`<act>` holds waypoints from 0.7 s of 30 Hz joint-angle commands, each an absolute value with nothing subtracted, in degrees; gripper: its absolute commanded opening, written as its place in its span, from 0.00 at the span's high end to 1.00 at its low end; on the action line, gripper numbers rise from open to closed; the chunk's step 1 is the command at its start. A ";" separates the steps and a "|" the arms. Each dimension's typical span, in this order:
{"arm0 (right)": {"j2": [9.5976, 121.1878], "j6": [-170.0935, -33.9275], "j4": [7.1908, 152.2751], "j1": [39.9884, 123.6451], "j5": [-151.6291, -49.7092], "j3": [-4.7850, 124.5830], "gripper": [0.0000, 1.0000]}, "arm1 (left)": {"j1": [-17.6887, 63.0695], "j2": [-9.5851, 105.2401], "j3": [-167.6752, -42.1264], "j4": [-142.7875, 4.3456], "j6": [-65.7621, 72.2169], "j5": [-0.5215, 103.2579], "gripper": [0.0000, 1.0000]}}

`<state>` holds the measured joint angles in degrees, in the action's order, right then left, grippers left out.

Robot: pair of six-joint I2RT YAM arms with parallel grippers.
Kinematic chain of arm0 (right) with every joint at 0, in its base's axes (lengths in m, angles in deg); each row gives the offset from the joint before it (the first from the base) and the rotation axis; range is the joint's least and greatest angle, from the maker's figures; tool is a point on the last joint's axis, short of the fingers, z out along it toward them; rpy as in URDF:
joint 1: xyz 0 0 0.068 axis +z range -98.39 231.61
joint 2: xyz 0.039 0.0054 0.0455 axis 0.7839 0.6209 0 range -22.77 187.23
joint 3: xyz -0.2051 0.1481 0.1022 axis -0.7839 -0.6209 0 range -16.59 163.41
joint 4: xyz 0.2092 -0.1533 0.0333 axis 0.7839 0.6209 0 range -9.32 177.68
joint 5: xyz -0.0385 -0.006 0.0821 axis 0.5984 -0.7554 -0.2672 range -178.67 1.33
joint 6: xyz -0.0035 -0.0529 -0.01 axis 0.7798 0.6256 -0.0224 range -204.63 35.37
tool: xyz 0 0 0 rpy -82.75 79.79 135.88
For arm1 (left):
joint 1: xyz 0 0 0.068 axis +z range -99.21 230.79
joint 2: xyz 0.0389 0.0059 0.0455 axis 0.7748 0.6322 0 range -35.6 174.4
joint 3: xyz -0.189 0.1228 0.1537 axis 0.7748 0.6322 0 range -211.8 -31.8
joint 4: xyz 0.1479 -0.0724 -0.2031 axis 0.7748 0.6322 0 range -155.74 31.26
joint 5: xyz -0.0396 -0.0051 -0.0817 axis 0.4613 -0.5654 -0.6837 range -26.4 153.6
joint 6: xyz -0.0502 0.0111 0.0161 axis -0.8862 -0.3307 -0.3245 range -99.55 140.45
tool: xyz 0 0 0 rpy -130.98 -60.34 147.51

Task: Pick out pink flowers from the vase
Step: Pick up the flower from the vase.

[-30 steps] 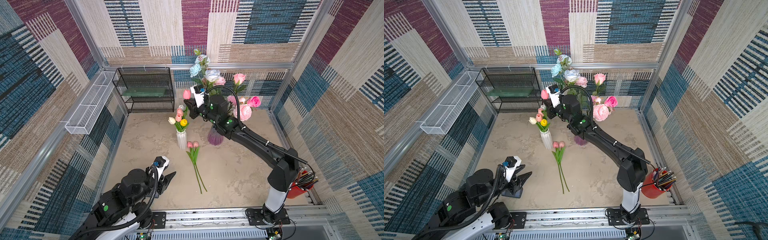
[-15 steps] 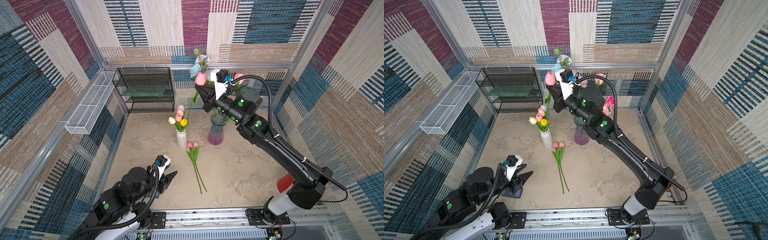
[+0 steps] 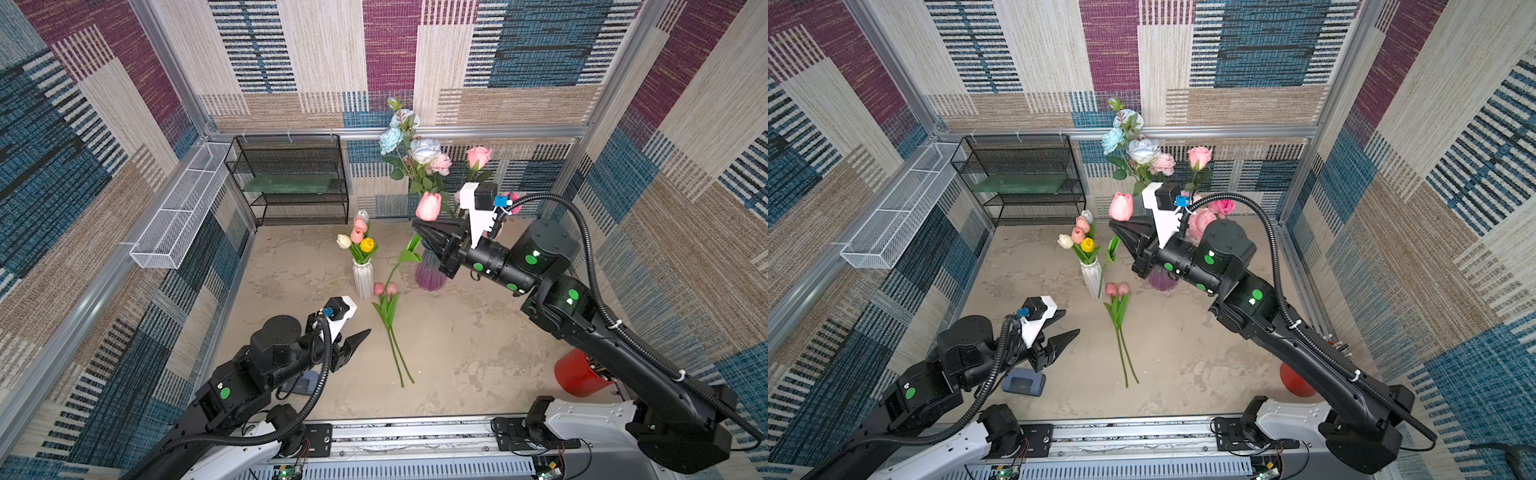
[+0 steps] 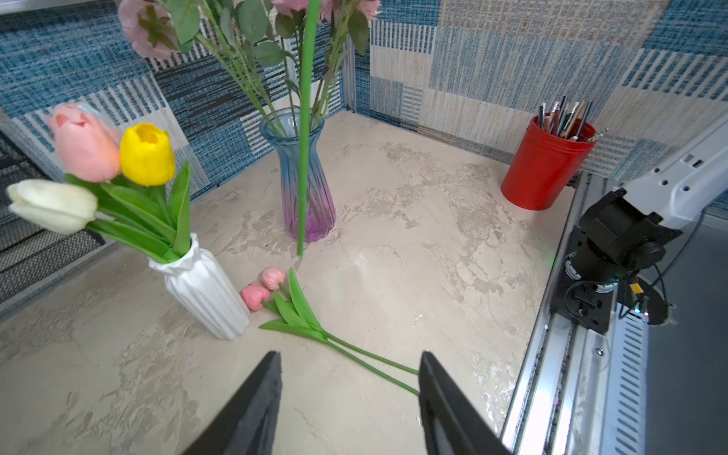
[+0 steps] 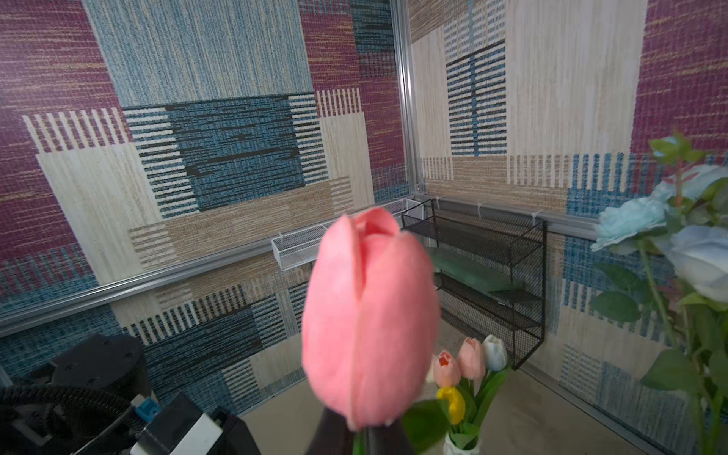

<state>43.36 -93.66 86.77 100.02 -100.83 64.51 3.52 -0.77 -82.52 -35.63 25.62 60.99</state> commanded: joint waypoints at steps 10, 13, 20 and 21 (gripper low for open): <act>30.91 -99.21 81.48 104.25 -104.80 48.68 0.93 | 3.51 3.78 -76.28 -54.02 24.21 40.97 0.40; 29.30 -100.50 80.90 104.21 -104.79 47.04 0.93 | 3.45 5.12 -76.16 -55.10 23.94 39.28 0.45; 27.64 -101.86 80.35 104.26 -104.44 45.84 0.93 | 3.37 7.86 -76.88 -54.77 24.00 34.03 0.64; 27.52 -101.96 80.25 104.26 -104.50 45.86 0.93 | 3.35 8.02 -76.79 -54.68 23.88 34.31 0.67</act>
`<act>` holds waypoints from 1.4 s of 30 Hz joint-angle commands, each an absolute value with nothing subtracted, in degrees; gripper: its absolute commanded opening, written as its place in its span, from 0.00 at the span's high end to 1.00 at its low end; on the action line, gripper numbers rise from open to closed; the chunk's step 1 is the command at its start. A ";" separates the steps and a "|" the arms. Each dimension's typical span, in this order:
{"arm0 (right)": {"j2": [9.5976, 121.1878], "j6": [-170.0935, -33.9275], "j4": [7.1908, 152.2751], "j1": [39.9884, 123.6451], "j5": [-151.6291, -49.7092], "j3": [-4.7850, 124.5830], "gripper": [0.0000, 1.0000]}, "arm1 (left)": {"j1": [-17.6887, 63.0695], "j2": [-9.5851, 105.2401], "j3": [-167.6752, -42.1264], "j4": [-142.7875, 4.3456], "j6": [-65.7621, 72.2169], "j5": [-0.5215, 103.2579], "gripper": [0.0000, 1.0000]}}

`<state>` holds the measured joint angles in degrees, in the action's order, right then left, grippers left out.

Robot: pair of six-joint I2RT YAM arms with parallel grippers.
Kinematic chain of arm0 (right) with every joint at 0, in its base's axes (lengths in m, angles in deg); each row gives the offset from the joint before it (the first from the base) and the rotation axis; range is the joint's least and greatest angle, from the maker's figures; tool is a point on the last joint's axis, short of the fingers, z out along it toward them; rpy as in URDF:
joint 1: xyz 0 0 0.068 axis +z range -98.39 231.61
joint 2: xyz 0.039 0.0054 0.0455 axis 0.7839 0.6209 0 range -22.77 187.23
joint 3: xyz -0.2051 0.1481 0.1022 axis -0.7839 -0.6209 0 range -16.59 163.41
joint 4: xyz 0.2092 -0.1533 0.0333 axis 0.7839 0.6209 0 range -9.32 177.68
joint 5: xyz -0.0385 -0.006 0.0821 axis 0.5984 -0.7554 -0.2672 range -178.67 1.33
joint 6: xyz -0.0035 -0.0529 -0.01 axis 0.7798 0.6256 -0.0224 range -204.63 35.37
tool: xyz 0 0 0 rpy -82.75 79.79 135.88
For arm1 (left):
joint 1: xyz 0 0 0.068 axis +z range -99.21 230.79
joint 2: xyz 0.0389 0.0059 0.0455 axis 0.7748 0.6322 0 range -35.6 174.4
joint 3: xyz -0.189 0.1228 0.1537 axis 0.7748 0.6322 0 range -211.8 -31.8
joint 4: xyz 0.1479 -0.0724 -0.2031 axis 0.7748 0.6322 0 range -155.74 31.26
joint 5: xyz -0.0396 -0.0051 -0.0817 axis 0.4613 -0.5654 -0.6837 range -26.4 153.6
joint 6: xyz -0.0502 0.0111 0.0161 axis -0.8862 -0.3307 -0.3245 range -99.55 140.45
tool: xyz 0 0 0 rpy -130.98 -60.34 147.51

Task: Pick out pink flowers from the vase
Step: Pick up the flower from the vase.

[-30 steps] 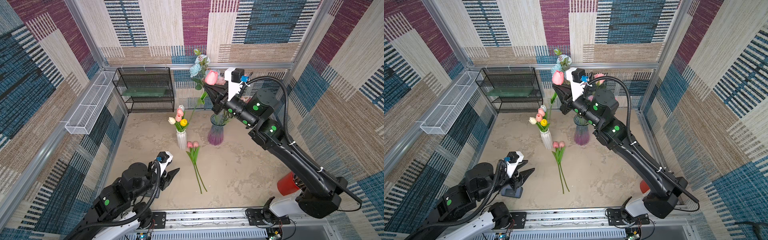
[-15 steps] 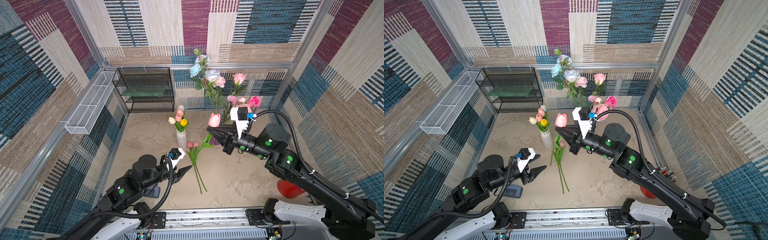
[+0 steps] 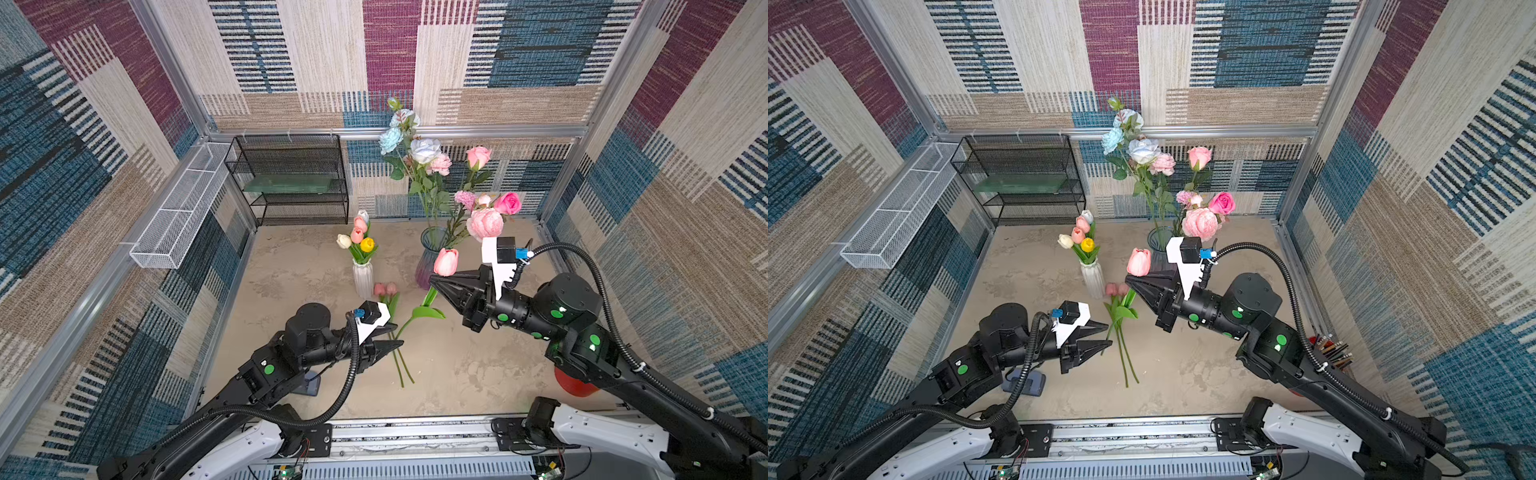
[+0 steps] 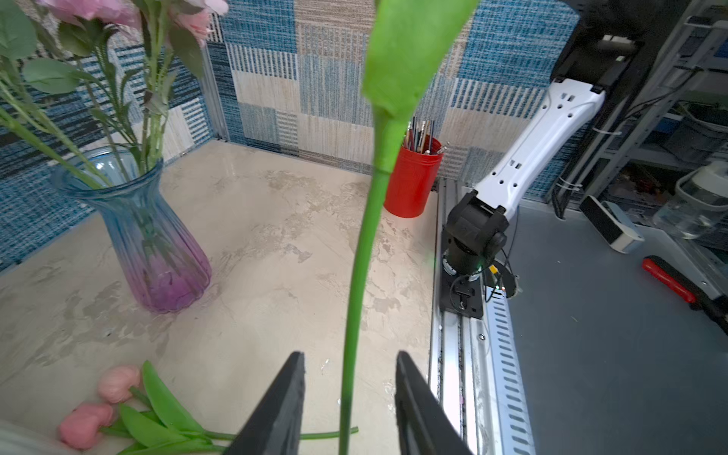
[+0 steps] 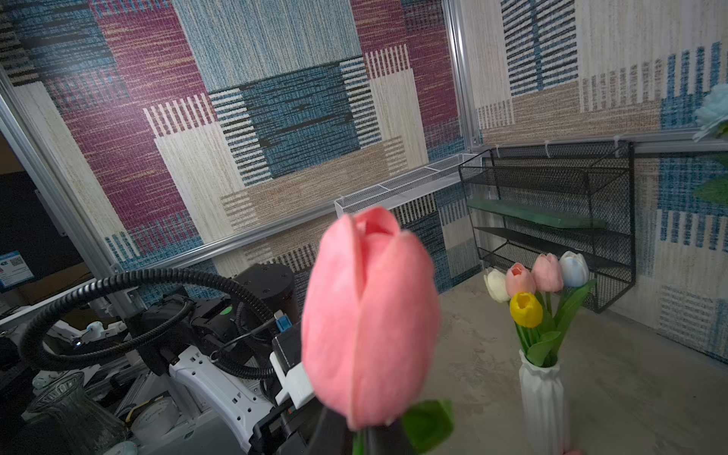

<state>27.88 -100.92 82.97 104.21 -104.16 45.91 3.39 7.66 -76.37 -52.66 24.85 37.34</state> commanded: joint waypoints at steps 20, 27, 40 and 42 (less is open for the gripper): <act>24.63 -99.18 80.50 104.16 -102.56 42.39 0.46 | 3.33 5.72 -73.48 -58.63 16.99 36.25 1.00; 22.96 -93.91 75.30 105.34 -106.75 35.56 0.46 | 3.33 4.54 -70.58 -64.89 6.56 37.98 1.00; 31.53 -90.43 72.19 109.73 -108.51 33.01 0.45 | 3.46 4.55 -70.30 -73.87 -1.92 34.44 1.00; 32.64 -90.58 71.40 109.84 -109.16 33.27 0.47 | 3.41 4.49 -70.05 -74.55 -2.32 34.00 1.00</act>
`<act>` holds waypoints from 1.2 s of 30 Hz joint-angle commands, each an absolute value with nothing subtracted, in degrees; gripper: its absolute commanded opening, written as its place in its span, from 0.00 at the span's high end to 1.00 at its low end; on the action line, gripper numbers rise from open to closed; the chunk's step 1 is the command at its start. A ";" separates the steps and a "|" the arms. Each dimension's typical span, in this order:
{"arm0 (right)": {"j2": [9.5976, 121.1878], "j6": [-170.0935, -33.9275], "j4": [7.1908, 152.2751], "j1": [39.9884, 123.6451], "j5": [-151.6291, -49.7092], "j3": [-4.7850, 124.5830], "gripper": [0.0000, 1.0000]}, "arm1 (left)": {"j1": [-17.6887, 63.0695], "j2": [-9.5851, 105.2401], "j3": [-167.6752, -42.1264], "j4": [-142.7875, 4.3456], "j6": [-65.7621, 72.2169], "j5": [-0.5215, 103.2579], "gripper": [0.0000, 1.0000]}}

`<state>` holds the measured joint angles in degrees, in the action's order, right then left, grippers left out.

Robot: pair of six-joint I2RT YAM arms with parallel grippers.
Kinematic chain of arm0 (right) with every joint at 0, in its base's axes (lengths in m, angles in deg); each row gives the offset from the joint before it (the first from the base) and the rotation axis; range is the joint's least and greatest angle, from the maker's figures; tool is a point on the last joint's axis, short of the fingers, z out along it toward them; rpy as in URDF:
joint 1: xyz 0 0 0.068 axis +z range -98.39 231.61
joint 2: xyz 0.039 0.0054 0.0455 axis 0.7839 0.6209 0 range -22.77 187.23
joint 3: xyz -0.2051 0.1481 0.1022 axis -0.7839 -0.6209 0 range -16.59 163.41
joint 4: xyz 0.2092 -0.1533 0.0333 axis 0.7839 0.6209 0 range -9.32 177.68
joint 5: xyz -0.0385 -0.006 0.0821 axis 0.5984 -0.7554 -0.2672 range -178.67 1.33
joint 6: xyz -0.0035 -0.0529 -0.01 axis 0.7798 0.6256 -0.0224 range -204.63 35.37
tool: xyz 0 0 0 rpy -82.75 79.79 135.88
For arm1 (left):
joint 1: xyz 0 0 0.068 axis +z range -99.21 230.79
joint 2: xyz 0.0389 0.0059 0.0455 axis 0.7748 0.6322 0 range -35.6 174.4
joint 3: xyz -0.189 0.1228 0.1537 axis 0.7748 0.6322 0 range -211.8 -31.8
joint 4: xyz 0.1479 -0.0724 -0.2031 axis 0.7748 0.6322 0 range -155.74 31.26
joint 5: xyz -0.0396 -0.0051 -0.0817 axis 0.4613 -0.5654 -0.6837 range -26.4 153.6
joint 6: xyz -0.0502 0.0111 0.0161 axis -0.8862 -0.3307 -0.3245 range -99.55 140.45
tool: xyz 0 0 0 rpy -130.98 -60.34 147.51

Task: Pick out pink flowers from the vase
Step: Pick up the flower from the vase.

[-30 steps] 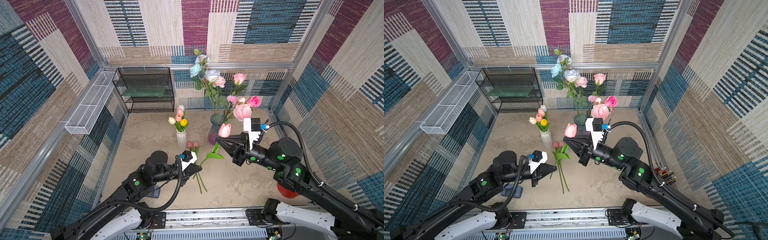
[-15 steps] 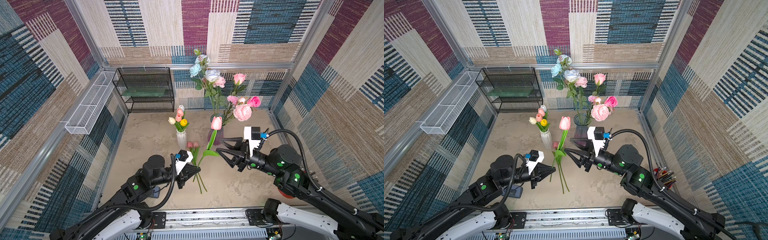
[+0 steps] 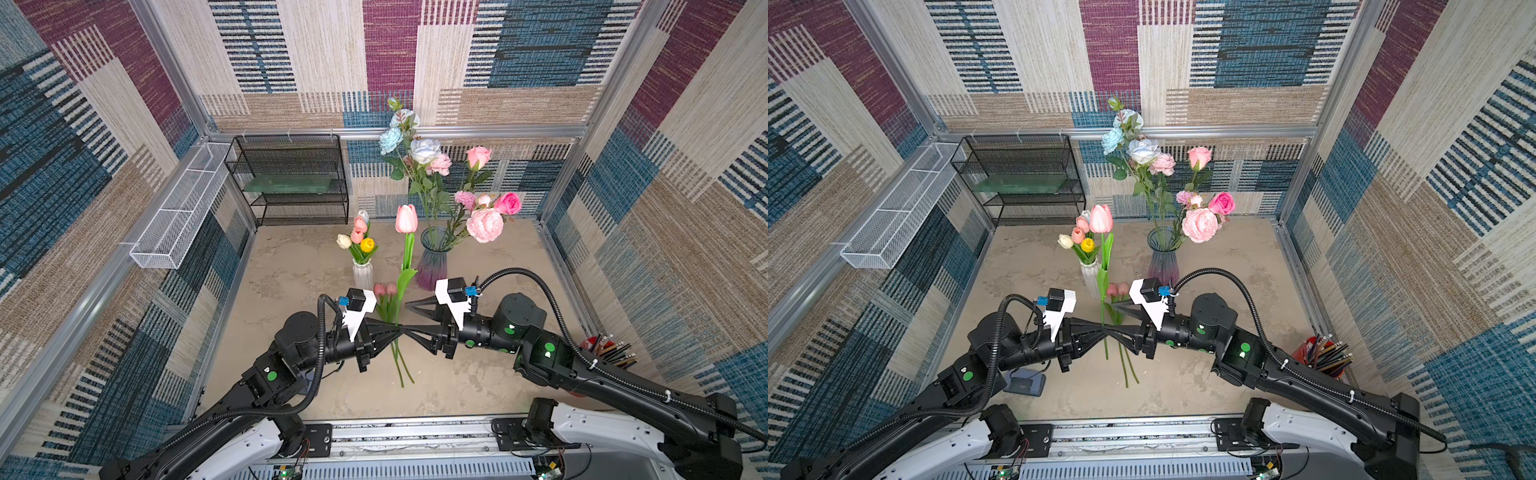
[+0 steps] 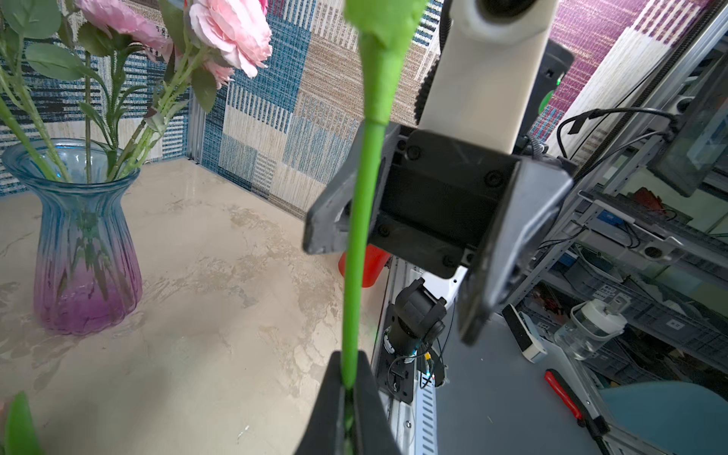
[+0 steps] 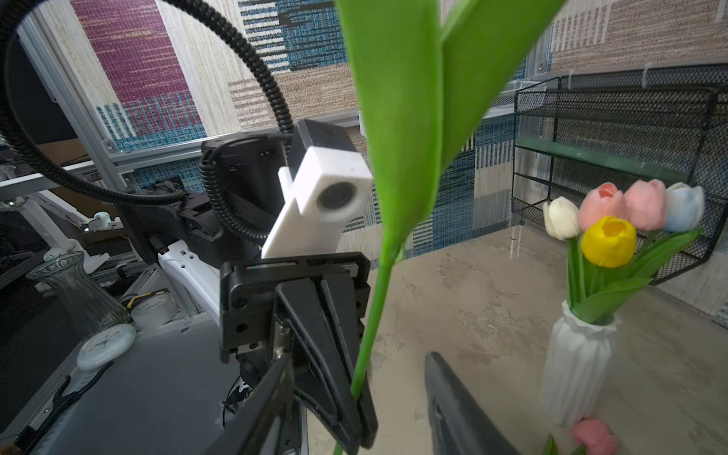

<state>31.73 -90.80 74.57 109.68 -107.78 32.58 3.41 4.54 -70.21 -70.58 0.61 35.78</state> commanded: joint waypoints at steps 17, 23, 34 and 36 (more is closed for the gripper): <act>36.83 -91.69 73.14 110.06 -110.59 38.05 1.00 | 3.41 2.91 -69.97 -71.01 -1.47 35.52 0.82; 34.70 -91.85 78.20 109.83 -101.78 38.37 1.00 | 3.43 -1.43 -72.65 -58.88 3.85 39.63 0.59; 36.62 -101.60 98.15 110.31 -75.78 33.98 1.00 | 3.43 -12.44 -78.65 -33.18 15.45 59.10 0.52; 37.35 -103.06 96.45 110.85 -75.51 29.86 1.00 | 3.42 -13.46 -77.71 -32.56 14.62 60.25 0.53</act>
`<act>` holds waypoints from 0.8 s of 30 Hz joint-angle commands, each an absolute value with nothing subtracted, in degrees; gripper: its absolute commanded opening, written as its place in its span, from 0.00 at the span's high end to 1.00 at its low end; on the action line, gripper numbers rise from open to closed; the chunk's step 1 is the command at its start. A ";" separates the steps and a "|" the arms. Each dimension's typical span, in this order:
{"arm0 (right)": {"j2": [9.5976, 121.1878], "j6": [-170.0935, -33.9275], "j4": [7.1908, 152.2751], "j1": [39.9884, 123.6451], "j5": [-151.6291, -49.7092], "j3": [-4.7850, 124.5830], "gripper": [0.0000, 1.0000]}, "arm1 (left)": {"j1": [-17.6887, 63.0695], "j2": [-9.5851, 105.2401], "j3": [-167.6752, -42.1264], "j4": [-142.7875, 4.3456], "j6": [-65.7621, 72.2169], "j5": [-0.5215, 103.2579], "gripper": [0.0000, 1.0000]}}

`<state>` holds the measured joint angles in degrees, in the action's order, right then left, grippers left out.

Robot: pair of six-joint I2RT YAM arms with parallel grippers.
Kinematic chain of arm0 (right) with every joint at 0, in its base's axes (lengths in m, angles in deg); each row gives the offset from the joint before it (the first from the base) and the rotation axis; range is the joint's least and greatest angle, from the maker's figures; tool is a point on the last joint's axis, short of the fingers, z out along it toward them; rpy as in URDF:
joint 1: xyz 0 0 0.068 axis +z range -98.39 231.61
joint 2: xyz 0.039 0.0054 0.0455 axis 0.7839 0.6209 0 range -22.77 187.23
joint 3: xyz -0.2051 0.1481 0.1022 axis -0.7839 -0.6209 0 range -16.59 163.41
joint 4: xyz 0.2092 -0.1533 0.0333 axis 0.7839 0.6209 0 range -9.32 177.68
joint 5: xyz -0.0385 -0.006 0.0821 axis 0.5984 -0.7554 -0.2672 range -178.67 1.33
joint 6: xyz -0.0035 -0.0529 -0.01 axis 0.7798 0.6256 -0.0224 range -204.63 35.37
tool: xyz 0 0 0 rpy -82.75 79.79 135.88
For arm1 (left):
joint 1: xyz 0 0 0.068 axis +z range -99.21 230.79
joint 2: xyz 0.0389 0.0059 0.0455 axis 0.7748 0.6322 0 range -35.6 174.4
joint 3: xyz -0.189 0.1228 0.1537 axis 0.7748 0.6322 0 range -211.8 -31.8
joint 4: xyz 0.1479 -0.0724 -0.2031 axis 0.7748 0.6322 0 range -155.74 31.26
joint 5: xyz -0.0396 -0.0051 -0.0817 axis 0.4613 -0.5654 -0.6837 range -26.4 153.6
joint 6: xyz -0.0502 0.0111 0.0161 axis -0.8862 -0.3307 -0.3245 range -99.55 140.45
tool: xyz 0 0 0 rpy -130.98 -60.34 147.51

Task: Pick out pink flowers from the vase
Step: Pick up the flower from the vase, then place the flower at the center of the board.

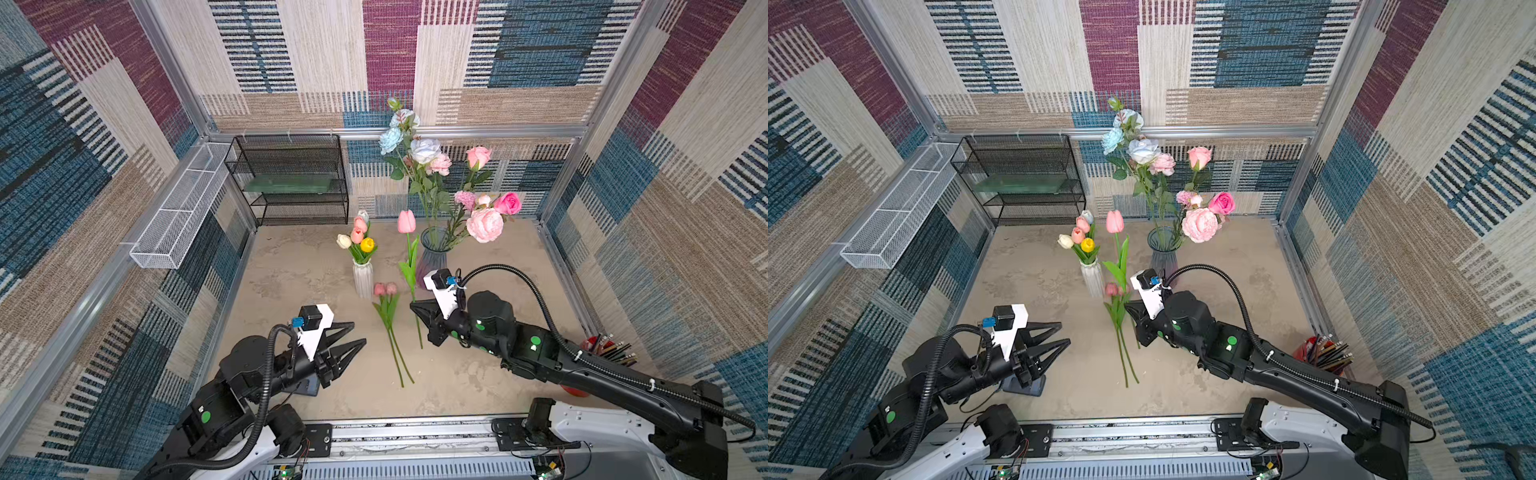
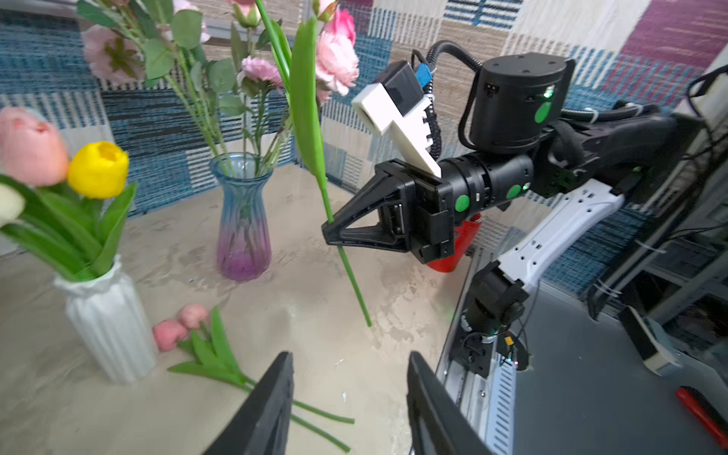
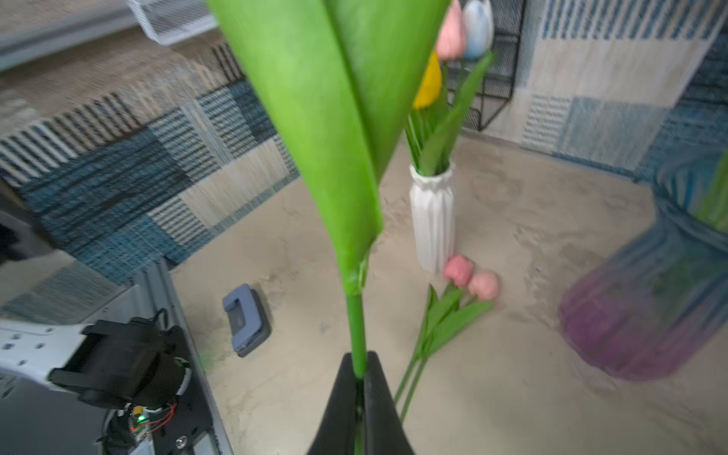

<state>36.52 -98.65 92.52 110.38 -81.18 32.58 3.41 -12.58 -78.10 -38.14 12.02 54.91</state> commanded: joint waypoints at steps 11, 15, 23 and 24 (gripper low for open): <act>56.85 -113.37 94.14 105.11 -83.18 27.58 1.00 | 3.42 -16.71 -73.99 -30.74 14.37 60.77 0.54; 65.35 -113.69 93.57 101.43 -86.61 31.32 1.00 | 3.42 -16.72 -73.55 -31.02 14.65 60.73 0.54; 76.71 -113.37 93.48 98.78 -91.94 38.75 0.96 | 3.42 -17.22 -73.20 -31.28 15.34 60.37 0.54; 78.00 -113.29 93.87 98.79 -92.22 39.66 0.96 | 3.45 -17.16 -73.18 -31.29 15.46 60.34 0.54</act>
<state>75.92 -113.05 94.20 98.79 -89.51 38.02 3.41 -17.01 -73.34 -31.04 13.79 60.37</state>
